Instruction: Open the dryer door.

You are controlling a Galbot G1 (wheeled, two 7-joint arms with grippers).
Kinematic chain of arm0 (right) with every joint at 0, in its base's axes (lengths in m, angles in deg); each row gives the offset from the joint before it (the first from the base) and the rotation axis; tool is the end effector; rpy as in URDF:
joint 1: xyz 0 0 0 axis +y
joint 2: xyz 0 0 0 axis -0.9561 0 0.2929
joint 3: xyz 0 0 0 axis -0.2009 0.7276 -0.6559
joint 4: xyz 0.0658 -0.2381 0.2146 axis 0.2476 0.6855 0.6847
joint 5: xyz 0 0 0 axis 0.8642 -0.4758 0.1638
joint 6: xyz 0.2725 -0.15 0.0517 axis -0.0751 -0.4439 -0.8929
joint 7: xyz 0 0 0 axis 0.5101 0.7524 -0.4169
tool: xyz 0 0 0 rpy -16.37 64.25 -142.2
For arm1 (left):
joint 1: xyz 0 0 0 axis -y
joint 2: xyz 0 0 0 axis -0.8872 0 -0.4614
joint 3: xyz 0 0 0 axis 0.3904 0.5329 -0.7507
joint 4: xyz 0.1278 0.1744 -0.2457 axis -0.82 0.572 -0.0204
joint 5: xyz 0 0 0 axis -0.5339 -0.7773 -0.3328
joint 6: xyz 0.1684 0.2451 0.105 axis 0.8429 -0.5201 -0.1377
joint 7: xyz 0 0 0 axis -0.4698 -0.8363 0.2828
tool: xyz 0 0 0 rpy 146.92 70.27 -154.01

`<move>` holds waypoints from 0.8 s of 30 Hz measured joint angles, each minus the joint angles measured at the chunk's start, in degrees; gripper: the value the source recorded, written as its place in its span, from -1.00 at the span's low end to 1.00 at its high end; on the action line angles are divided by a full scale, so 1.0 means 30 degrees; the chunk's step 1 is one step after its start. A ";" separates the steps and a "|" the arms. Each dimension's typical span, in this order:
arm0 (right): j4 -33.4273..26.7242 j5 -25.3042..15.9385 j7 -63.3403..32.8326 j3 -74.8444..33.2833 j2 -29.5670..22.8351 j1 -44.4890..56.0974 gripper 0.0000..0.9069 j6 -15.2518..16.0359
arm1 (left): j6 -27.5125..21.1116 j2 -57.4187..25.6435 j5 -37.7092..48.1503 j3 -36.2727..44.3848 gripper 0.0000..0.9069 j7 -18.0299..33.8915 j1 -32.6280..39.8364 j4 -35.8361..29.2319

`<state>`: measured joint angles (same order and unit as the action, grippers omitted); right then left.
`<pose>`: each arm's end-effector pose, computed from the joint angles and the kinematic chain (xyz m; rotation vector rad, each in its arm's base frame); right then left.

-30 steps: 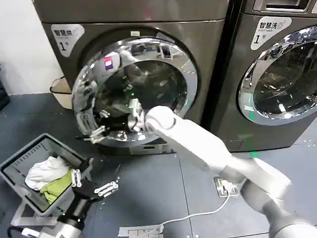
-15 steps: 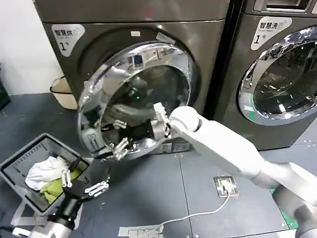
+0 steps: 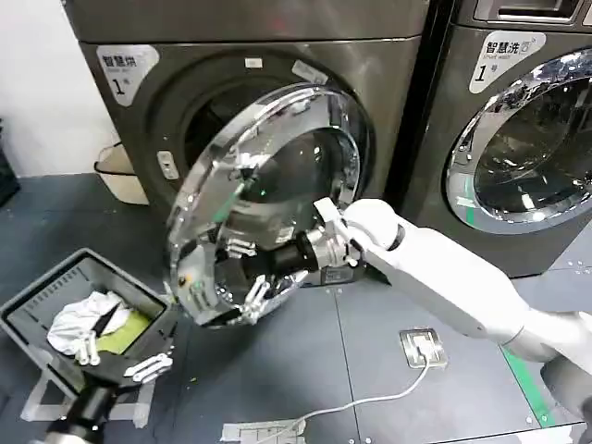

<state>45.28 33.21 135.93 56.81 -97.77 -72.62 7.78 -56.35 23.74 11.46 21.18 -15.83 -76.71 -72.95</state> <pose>0.4162 0.0486 -0.0888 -2.5948 1.7041 -0.2527 0.0644 0.0988 -0.1791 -0.2014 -3.0286 -0.6257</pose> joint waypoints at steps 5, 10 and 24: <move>0.0797 0.0273 0.0294 -0.0243 0.0808 0.0268 1.00 0.0021 | -0.0677 -0.0505 0.1437 -0.1260 1.00 -0.0081 0.0606 0.0449; 0.1705 0.0388 0.0795 -0.0676 0.1821 0.0728 1.00 0.0050 | -0.0915 -0.1279 0.3429 -0.1622 1.00 -0.0390 0.1591 0.1142; 0.4139 0.0453 0.1753 -0.3562 0.5469 0.3508 1.00 0.0051 | 0.0321 -0.6061 0.6129 0.0393 1.00 -0.2087 0.5326 0.3635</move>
<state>57.70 34.56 141.19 46.12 -81.36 -62.09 7.93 -55.38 5.55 29.85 22.35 -22.09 -60.73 -62.05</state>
